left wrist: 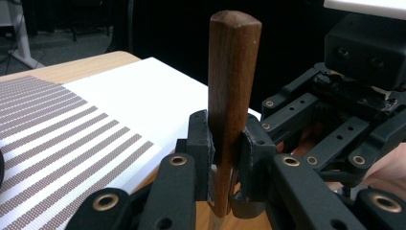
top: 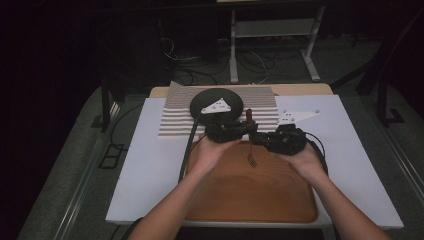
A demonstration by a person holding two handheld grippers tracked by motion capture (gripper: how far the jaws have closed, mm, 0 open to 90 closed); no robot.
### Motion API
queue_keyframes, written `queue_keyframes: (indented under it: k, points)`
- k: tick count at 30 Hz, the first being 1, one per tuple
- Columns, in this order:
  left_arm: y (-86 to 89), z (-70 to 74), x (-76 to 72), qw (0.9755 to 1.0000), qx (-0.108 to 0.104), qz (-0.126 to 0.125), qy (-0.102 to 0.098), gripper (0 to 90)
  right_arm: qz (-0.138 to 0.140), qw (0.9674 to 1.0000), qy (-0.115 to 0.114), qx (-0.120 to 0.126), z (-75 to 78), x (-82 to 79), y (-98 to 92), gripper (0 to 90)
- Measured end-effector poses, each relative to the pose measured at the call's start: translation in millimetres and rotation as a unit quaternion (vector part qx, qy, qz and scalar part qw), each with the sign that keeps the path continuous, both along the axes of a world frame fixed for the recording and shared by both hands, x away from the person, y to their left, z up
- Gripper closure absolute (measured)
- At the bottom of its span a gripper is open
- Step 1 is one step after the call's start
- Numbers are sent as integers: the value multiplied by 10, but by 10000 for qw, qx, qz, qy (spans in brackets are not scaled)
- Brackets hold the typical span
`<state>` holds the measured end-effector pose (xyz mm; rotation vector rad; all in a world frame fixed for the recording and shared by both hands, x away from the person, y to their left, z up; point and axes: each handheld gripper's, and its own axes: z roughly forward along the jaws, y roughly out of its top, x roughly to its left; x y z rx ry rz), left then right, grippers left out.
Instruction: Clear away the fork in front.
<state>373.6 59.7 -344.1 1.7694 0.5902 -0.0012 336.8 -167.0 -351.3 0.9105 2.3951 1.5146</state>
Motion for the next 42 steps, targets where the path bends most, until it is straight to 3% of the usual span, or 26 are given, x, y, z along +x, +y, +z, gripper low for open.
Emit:
queue_keyframes:
  k: [6, 11, 13, 15, 18, 25, 30, 42]
  points:
    - [86, 17, 26, 10000, 51, -24, 0, 800, -38, 9999, -112, -36, -18, -1, -19, 520]
    - [188, 16, 40, 9998, 126, -88, -85, 813, -328, 9991, -211, -141, -98, 18, -142, 305]
    - [242, 9, 56, 9999, -1, -162, -12, 811, -406, 9988, -231, -164, -141, 20, -202, 258]
    - [300, 9, 56, 9998, 5, -182, -52, 810, -504, 9977, -378, -243, -198, 9, -274, 208]
    - [404, 15, 47, 9997, 11, -226, -58, 809, -636, 9966, -375, -360, -289, -18, -405, 154]
    - [702, 36, -24, 9993, 126, -351, -81, 807, -769, 9953, -310, -498, -442, -144, -674, 131]
    - [917, 47, -96, 9989, 221, -409, -57, 806, -817, 9955, -237, -415, -526, -275, -832, 109]
    - [1304, 2, -310, 9978, 479, -394, 216, 805, -1063, 9932, -108, -460, -720, -562, -1119, 83]
